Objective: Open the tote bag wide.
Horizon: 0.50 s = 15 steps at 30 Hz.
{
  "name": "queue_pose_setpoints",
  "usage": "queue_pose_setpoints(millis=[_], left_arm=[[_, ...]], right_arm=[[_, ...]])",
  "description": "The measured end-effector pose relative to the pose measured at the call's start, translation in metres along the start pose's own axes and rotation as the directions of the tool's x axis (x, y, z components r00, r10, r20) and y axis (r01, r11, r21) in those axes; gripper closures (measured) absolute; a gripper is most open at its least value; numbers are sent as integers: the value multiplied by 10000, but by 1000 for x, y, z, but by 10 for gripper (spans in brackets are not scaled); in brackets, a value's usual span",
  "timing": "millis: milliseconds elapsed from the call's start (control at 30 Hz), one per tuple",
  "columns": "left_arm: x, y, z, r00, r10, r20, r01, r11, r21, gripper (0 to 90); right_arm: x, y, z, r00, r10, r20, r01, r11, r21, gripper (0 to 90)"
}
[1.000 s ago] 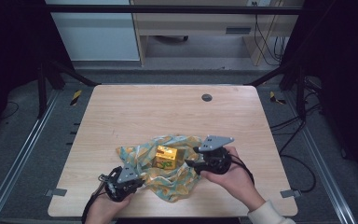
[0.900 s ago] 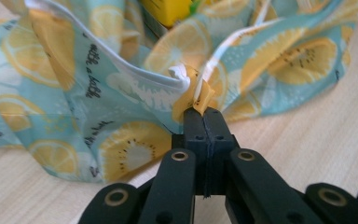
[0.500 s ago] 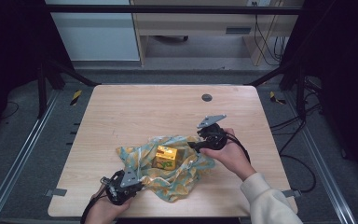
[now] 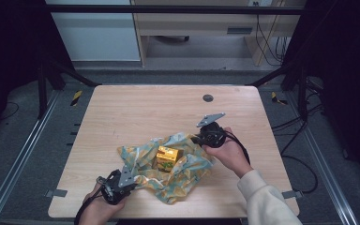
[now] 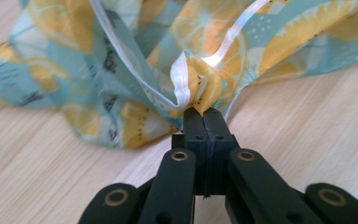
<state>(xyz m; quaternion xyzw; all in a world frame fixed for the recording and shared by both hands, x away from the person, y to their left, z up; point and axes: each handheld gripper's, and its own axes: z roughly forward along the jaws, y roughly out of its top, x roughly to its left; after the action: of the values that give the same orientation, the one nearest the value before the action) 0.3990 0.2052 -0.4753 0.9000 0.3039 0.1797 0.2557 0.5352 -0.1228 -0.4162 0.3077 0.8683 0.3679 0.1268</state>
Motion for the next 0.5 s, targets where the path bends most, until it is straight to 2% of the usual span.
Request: queue_pose_setpoints(millis=[133, 167, 233, 300, 433, 500], left_arm=[[9, -5, -4, 9993, -101, -359, 109, 9997, 215, 900], [12, -6, -6, 9986, 19, -520, 1, 9993, 384, 900], [16, -9, -8, 9975, -131, -688, 159, 9991, 404, 900], [17, -10, -7, 9970, -237, -734, 263, 9991, 347, 900], [16, -9, -5, 9961, 5, -887, 47, 9983, 585, 900], [17, -10, -5, 9955, -21, -948, 82, 9979, 638, 900]], right_arm=[[2, 3, -1, 10000, -15, -35, 14, 9999, -121, 857], [2, 3, -1, 10000, -35, 53, 36, 9999, -157, 861], [0, 4, -2, 9999, 76, 128, -73, 9998, -177, 865], [-3, 3, 0, 9998, 189, 116, -186, 9997, -188, 867], [-10, 1, 3, 9993, 337, 149, -335, 9993, -144, 868], [-14, 0, 6, 9988, 432, 221, -428, 9989, -195, 869]])
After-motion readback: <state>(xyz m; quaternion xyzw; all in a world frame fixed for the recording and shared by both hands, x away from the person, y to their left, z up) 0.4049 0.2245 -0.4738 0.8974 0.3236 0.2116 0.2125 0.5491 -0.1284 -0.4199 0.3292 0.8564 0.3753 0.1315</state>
